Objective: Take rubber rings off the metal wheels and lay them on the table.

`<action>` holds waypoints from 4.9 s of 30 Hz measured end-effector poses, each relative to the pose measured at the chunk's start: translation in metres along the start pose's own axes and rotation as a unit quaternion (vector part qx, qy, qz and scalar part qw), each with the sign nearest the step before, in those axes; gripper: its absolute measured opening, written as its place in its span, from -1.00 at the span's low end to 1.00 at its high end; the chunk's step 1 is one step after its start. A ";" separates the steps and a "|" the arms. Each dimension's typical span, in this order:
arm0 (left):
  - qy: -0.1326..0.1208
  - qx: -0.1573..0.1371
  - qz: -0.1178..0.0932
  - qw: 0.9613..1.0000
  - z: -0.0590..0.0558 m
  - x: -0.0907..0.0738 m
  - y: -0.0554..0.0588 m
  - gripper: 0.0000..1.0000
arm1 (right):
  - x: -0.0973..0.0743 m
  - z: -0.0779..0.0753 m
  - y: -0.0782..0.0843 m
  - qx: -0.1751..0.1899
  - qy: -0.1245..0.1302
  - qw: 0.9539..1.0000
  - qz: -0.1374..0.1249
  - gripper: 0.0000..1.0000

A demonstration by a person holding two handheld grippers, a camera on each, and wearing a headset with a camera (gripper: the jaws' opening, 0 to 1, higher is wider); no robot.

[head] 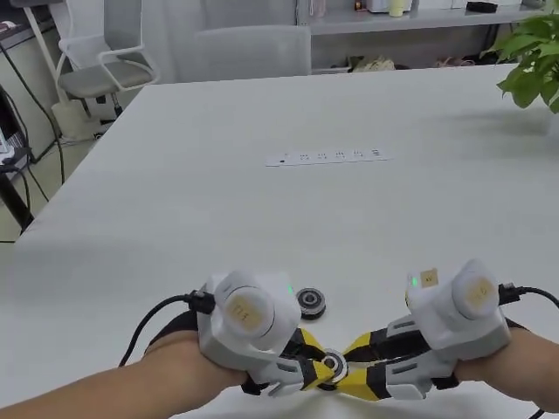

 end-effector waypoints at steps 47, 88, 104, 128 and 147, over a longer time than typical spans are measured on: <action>-0.011 -0.002 0.004 1.000 -0.002 0.000 -0.001 -0.88 | -0.015 -0.004 -0.001 0.128 0.030 0.991 -0.025 -1.00; -0.021 -0.004 0.014 1.000 -0.004 0.002 -0.003 -0.88 | -0.005 0.005 -0.012 0.133 0.006 0.989 -0.060 -1.00; -0.014 0.015 0.002 1.000 -0.005 0.001 -0.003 -0.85 | -0.009 0.003 -0.015 0.086 0.008 0.994 -0.063 -1.00; -0.015 -0.004 -0.021 1.000 -0.001 -0.043 -0.014 -0.51 | -0.011 0.001 -0.024 0.105 0.005 0.991 -0.088 -1.00; -0.058 -0.032 -0.043 0.997 0.009 -0.075 -0.008 -0.18 | 0.003 -0.010 -0.039 0.097 0.010 0.991 -0.089 -1.00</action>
Point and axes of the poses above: the centre of the closed fingertips' face, and the gripper's own axes: x roughly forward along the fingers, z roughly to its left, y roughly out of its underside, the point moved 10 cm from there along -x, roughly backward along the fingers, and after that the axes turned 10 degrees about -z, right-handed, at the moved point
